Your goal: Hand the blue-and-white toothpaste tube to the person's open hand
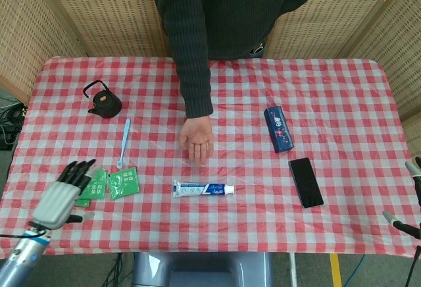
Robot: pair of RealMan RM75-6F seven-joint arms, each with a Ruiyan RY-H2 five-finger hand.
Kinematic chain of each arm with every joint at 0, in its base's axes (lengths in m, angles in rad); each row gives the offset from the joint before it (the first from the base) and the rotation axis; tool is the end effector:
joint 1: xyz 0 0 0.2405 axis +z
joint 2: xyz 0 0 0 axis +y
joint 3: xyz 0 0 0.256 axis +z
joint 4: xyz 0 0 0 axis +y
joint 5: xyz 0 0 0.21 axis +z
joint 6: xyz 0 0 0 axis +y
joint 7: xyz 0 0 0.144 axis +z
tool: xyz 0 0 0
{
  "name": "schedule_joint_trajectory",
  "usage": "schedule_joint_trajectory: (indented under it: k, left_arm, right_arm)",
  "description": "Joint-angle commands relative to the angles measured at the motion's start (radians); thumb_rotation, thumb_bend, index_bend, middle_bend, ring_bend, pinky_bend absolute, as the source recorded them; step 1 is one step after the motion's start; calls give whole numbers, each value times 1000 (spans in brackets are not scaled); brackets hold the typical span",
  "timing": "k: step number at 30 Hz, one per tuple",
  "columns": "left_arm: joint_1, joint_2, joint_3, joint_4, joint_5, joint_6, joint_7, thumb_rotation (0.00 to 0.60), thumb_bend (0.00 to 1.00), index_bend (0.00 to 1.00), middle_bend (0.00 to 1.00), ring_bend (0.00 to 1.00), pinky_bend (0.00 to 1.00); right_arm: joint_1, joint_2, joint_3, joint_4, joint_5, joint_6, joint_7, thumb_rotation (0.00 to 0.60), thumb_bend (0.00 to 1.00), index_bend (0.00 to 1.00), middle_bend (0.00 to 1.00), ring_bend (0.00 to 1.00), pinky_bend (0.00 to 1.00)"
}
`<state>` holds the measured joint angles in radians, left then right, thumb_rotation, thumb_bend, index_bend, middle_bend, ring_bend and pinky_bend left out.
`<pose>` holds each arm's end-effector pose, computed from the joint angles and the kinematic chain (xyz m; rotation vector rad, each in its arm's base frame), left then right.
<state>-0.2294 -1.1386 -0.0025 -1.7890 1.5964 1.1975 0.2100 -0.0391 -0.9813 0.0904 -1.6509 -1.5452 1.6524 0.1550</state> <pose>-0.2466 0.1959 0.0908 -1.8086 -0.9403 -0.8490 -0.3111 -0.1487 0.2230 1.2391 -0.8317 1.0173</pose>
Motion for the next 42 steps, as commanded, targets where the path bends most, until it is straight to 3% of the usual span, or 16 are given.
schedule_joint_trajectory:
  k: [1,6,9,15,24,29,37,42]
  left_arm:
    - [-164,-133,-60,-7,-76,-214,110,600,28,103,8,67,79]
    - [-281,-269,-130,34,-232,-358,186,600,72,177,74,140,193]
    - [-338,-350,-164,71,-340,-391,249,600,116,213,120,194,248]
    - [-418,-460,-187,118,-493,-372,395,600,170,246,149,223,261]
    - [-557,-600,-210,198,-710,-352,544,600,169,264,149,228,308]
    - [-614,-650,-208,227,-789,-323,593,600,170,288,159,240,320]
    - [-653,-707,-190,271,-826,-270,609,600,211,422,306,368,440]
    - [-659,-714,-178,277,-817,-250,604,600,348,608,481,524,616]
  right_arm:
    - [2,3,3,0,7,-5,8,600,0,0,0,0,0]
    - [1,11,5,4,13,-6,27,600,0,6,0,0,0]
    - [2,16,8,8,23,-12,45,600,0,15,0,0,0]
    - [9,21,10,13,36,-35,61,600,0,24,0,0,0]
    - [13,21,10,13,42,-44,62,600,0,25,0,0,0]
    - [15,21,13,17,50,-50,67,600,0,25,0,0,0]
    - [19,24,18,23,62,-61,82,600,0,25,0,0,0]
    - [19,25,18,24,63,-61,84,600,0,25,0,0,0]
